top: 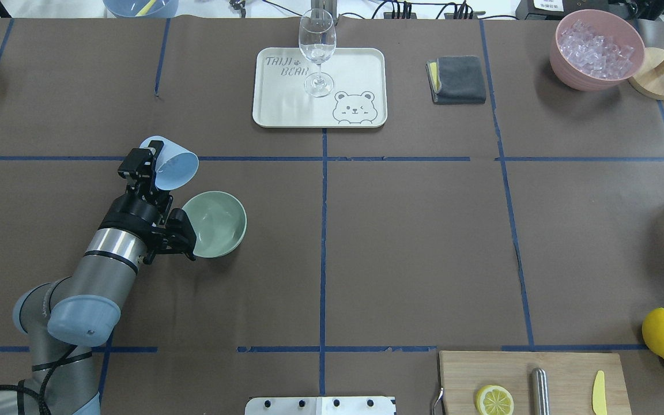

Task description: Pour ice into bowl

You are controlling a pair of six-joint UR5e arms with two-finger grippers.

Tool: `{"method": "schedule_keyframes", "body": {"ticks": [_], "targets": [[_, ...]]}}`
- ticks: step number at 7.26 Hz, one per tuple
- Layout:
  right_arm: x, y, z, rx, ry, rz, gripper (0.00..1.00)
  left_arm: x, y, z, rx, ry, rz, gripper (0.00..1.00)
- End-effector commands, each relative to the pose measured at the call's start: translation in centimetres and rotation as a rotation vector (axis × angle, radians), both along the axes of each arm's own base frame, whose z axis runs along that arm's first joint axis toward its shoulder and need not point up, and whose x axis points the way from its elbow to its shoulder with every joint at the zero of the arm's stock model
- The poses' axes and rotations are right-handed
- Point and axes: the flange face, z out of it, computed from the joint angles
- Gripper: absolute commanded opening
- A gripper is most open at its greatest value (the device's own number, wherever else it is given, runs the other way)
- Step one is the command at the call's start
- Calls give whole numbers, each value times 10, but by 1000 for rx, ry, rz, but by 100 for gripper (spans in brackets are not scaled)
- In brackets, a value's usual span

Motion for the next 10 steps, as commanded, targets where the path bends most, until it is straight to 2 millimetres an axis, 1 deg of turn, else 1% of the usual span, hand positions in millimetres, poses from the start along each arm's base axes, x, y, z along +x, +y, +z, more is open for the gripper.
{"method": "schedule_keyframes", "body": {"ticks": [1, 3, 5, 10], "targets": [[0, 0, 0, -1, 0, 0, 100, 3, 3, 2, 48, -169, -17, 0], [0, 0, 0, -1, 0, 0, 100, 5, 6, 1, 75, -272, -7, 0], [0, 3, 2, -5, 0, 1, 100, 11, 17, -2, 111, -383, -8, 0], [1, 3, 2, -5, 2, 2, 100, 14, 21, -4, 120, -401, 0, 0]]}}
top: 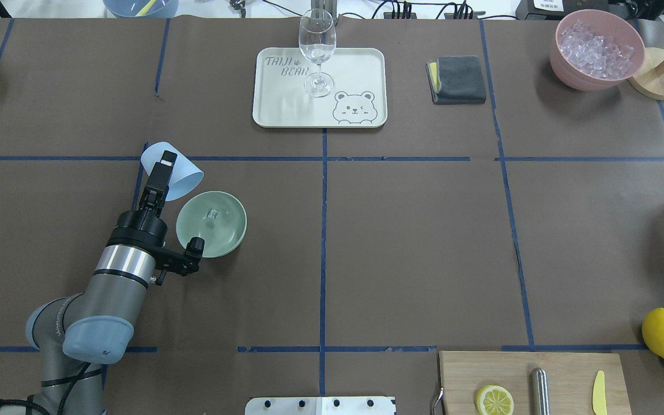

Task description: Pour ice into bowl

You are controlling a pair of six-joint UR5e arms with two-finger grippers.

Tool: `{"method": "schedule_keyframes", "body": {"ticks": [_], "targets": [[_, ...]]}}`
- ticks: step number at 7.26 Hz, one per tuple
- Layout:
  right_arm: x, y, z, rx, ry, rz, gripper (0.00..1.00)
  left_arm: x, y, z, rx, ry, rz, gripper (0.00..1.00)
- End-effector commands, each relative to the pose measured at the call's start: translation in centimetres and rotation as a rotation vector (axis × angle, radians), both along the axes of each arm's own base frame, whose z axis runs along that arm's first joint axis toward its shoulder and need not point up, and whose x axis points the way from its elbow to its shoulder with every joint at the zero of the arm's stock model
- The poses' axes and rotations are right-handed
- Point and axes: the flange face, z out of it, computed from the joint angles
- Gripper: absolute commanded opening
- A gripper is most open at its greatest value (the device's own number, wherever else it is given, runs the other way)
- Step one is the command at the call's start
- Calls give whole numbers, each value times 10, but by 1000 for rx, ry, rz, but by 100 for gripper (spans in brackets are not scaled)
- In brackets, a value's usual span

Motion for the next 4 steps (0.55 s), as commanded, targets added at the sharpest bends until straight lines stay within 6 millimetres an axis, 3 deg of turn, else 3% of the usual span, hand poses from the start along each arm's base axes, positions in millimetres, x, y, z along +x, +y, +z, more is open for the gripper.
{"method": "schedule_keyframes", "body": {"ticks": [1, 4], "targets": [[1, 0, 0, 0, 0, 2, 100, 0, 0, 2, 1, -9, 0, 0], [1, 0, 0, 0, 0, 3, 100, -1, 1, 0, 40, -175, 11, 0]]}}
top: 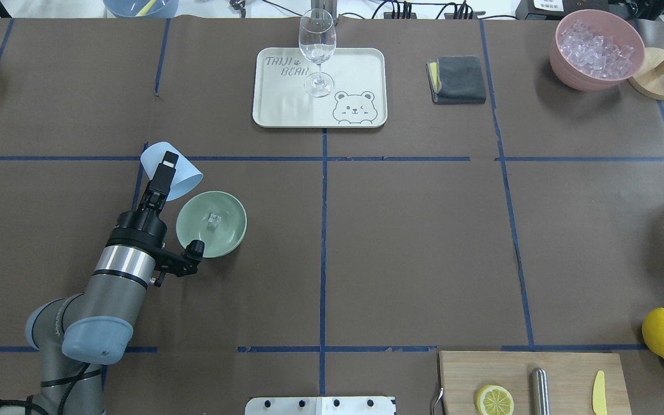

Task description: Pour ice into bowl

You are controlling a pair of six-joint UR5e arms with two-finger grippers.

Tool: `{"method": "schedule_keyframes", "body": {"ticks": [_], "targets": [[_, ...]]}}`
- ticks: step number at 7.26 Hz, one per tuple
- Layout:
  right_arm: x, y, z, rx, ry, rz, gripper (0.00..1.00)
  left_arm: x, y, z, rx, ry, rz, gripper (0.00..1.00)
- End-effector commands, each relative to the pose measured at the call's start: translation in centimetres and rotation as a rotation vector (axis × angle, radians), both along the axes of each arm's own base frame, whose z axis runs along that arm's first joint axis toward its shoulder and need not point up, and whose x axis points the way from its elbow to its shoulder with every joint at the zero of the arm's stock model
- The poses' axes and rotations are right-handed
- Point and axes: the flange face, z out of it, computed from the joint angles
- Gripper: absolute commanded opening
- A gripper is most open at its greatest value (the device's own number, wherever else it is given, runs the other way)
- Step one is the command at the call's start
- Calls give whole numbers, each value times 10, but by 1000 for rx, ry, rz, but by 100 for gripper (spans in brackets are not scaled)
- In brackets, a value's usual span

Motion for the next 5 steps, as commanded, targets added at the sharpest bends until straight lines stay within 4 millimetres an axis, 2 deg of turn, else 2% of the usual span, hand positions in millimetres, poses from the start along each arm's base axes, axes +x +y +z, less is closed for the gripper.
{"method": "schedule_keyframes", "body": {"ticks": [1, 5], "targets": [[0, 0, 1, -1, 0, 1, 100, -3, 0, -2, 31, -119, -14, 0], [1, 1, 1, -3, 0, 1, 100, -1, 3, -1, 36, -141, -14, 0]]}}
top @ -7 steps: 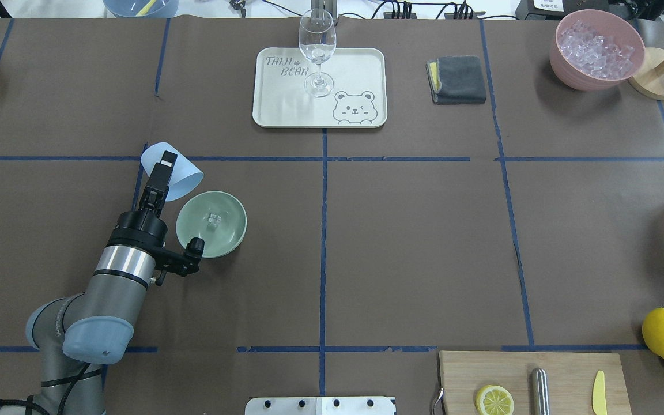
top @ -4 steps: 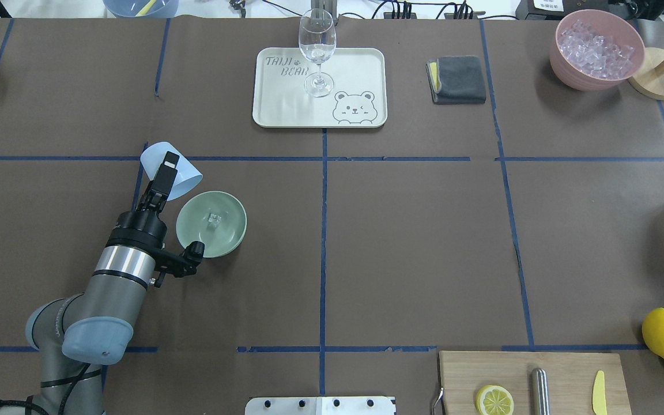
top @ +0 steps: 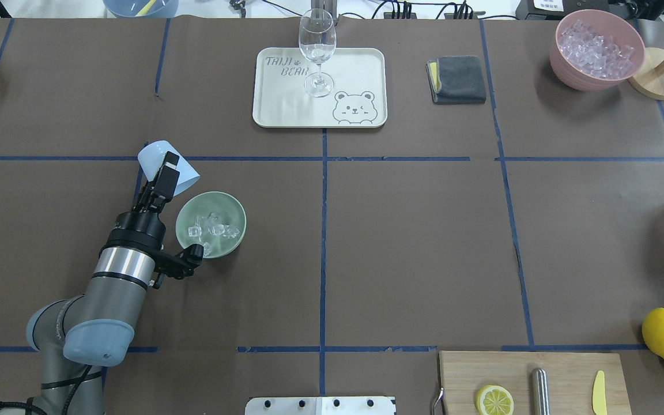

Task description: Pour ice into bowl

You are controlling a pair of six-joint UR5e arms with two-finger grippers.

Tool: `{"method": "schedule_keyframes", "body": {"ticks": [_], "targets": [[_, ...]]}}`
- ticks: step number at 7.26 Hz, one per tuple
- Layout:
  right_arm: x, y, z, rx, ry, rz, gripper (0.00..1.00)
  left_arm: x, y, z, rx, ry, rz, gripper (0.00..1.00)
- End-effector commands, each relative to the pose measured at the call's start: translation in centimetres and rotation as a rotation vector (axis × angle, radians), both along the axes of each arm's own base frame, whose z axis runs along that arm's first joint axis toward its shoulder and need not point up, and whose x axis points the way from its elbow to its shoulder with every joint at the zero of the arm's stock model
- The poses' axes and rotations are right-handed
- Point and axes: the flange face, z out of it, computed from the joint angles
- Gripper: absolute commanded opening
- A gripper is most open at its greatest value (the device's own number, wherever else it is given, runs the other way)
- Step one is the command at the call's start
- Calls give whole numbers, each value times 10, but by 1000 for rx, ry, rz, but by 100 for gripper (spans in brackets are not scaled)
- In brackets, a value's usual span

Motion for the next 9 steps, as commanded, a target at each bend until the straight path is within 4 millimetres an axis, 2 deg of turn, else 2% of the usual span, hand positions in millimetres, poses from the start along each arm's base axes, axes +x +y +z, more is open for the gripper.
{"method": "schedule_keyframes", "body": {"ticks": [1, 3, 5, 7, 9], "targets": [[0, 0, 0, -1, 0, 0, 100, 1, 1, -1, 1, 1, 1, 0], [1, 0, 0, -1, 0, 3, 100, -1, 1, -4, 3, 16, 0, 0], [1, 0, 0, -1, 0, 2, 100, -10, 4, -11, 26, 112, 2, 0], [1, 0, -1, 1, -3, 1, 100, -21, 7, -14, 53, 264, 7, 0], [1, 0, -1, 0, -3, 4, 100, -16, 8, -11, -30, 574, 60, 0]]}}
